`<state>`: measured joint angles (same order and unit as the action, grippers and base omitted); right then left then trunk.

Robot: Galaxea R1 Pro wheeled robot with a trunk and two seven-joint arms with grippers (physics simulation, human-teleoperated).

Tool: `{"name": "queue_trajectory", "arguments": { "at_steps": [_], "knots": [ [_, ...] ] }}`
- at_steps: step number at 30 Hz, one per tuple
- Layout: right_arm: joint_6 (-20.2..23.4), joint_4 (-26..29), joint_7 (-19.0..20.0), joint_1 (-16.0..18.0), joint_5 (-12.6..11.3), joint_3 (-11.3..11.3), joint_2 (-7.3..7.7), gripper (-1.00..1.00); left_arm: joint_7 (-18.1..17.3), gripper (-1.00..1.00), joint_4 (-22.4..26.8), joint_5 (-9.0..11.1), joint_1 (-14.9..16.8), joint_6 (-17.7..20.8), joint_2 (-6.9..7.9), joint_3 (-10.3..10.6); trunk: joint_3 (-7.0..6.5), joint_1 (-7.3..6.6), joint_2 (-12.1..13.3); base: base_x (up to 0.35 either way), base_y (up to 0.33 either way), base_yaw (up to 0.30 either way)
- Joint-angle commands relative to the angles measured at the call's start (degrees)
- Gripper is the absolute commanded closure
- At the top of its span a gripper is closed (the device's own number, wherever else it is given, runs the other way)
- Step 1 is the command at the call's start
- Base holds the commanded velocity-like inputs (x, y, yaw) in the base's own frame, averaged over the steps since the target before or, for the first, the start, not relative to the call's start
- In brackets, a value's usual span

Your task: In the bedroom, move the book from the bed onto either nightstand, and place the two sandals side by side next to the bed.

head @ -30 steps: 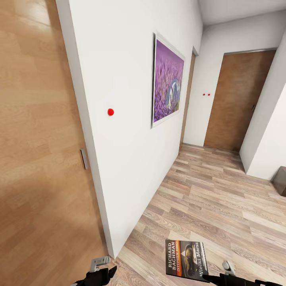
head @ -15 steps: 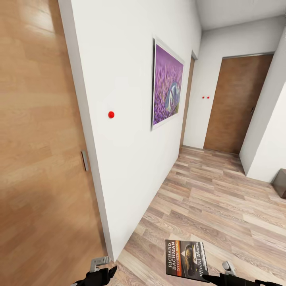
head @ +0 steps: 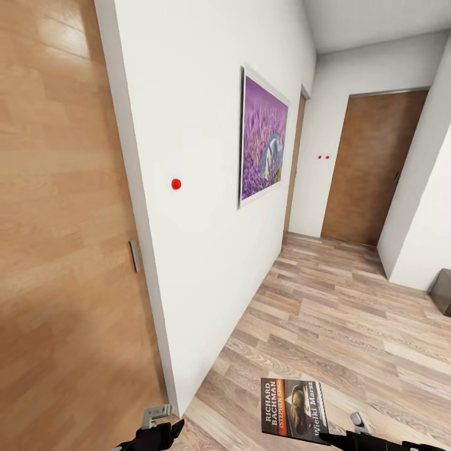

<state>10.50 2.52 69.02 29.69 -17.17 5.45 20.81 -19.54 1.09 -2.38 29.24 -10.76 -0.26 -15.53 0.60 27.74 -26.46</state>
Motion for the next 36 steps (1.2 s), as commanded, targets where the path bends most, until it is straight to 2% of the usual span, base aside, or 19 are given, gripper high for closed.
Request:
{"name": "queue_trajectory", "arguments": {
  "at_steps": [1,25,36],
  "knots": [
    [0.58,0.03,0.15,0.02,-0.6,0.44,0.0,1.0,-0.15,-1.0,-0.04,-0.25,0.03,-0.14,0.0,-0.38,0.06,0.02,-0.07,0.0,0.0,0.0],
    [-0.68,0.03,0.08,0.01,-0.58,0.53,-0.07,1.0,-0.15,-1.0,-0.04,-0.25,0.03,-0.14,0.0,-0.38,-0.36,0.02,-0.07,0.0,0.0,0.0],
    [-0.83,0.03,0.06,0.02,-0.58,0.53,-0.11,1.0,0.01,-1.0,-0.04,-0.31,0.03,0.04,0.0,-0.39,-0.36,0.02,-0.07,0.104,0.0,0.0]
  ]
}}
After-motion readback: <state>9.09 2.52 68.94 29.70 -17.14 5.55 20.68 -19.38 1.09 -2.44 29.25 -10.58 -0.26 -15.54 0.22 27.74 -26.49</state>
